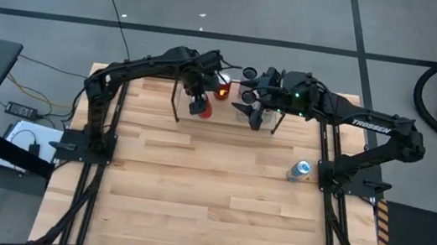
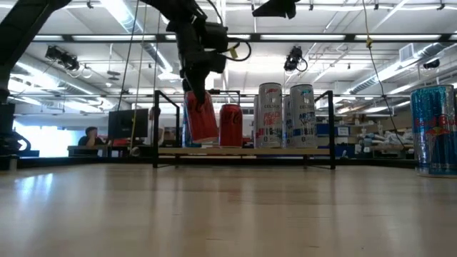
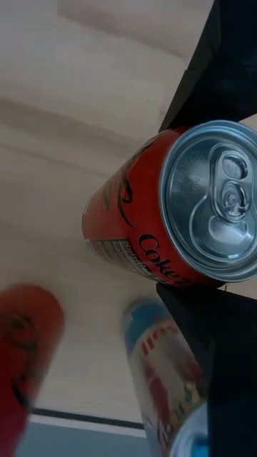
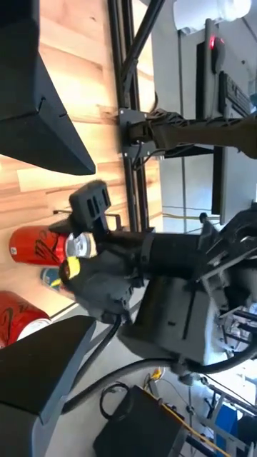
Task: Place canned beverage on shelf
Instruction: Put the red-black soda can on the shelf aligned with the other red-black soda can
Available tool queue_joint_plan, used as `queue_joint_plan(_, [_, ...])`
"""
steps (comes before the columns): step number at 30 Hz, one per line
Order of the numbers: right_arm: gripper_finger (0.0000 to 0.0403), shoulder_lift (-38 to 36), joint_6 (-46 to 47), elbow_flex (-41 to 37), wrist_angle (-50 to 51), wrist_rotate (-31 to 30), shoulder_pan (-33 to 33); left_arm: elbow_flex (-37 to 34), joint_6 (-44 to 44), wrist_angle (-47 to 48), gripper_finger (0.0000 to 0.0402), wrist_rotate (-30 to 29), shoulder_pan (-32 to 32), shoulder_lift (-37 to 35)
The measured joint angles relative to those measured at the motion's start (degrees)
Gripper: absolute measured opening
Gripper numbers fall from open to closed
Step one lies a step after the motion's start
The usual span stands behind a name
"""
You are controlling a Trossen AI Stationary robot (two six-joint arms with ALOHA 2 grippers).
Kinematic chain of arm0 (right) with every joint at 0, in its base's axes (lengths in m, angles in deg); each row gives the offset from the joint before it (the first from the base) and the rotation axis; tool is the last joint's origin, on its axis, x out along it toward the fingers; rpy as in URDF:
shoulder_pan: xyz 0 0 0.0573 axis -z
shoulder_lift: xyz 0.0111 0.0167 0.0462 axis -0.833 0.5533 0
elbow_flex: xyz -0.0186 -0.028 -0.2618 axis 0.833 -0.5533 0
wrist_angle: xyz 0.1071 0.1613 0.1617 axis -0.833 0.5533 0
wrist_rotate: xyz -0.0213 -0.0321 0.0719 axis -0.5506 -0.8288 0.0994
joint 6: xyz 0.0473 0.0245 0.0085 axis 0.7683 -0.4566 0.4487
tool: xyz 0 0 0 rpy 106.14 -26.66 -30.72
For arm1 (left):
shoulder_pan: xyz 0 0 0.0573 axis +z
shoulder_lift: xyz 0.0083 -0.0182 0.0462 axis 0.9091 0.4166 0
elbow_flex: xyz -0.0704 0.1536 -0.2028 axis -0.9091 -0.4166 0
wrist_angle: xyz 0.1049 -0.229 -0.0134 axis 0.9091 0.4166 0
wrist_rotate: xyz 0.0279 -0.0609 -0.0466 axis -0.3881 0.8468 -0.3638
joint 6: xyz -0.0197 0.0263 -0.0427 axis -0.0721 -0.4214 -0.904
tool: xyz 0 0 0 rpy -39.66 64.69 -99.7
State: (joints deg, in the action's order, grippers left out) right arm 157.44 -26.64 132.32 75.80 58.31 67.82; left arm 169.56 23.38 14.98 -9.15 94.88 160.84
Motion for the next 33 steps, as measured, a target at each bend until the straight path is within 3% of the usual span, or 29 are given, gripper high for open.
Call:
queue_joint_plan(9, [0.0349, -0.1, -0.1, 0.0, 0.1, 0.0, 0.0, 0.0, -1.6, 1.2, 0.0312, 0.0, 2.6, 0.1])
queue_joint_plan(33, [0.0349, -0.1, -3.6, 0.0, 0.1, 0.0, 0.0, 0.0, -1.5, 0.9, 0.0314, -0.1, 2.2, 0.6])
